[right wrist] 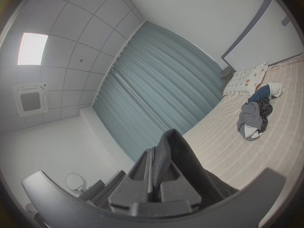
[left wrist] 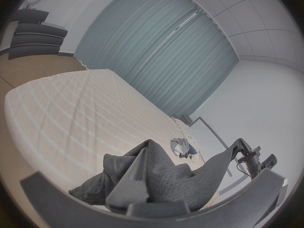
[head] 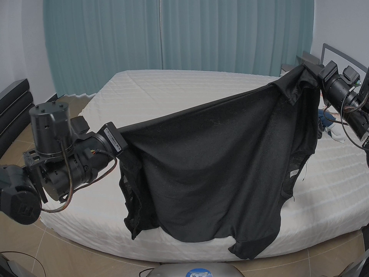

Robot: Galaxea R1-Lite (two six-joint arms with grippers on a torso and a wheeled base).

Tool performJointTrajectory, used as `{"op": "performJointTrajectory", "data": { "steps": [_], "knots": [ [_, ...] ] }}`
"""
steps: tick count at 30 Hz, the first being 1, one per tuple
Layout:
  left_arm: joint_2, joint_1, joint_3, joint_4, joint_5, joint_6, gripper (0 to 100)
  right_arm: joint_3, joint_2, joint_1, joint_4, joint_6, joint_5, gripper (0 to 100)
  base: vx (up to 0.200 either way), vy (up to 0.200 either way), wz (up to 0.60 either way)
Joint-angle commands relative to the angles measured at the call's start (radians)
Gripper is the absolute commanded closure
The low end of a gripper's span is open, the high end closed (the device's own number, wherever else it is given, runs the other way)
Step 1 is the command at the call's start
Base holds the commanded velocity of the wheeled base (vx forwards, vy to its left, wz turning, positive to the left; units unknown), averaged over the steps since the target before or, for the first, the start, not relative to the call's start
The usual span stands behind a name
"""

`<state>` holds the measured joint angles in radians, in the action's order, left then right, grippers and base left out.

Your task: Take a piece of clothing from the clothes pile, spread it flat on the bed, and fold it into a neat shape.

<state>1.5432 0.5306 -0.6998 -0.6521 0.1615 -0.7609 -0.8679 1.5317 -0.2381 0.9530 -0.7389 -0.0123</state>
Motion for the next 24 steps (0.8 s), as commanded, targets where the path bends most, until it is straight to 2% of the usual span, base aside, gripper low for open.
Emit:
{"op": "performJointTrajectory", "data": {
  "steps": [1,7,13,18,24],
  "knots": [
    [0.132,-0.024,-0.067,-0.003,0.000,-0.002,100,-0.045,0.099,0.017,0.001,0.001,0.002,100,0.200,0.000,0.00],
    [0.282,-0.055,-0.149,-0.003,-0.002,-0.003,100,-0.114,0.220,0.017,0.009,0.018,0.000,100,0.200,0.000,0.00],
    [0.434,-0.075,-0.259,-0.001,-0.003,-0.032,100,-0.145,0.366,0.017,0.101,0.052,-0.015,100,0.200,0.000,0.00],
    [0.641,-0.089,-0.412,-0.003,0.000,-0.092,100,-0.157,0.558,0.019,0.208,0.059,-0.023,100,0.000,0.000,0.00],
    [0.765,-0.118,-0.507,-0.001,-0.002,-0.156,100,-0.214,0.706,0.016,0.276,0.061,-0.072,100,0.000,0.000,0.00]
  ]
}}
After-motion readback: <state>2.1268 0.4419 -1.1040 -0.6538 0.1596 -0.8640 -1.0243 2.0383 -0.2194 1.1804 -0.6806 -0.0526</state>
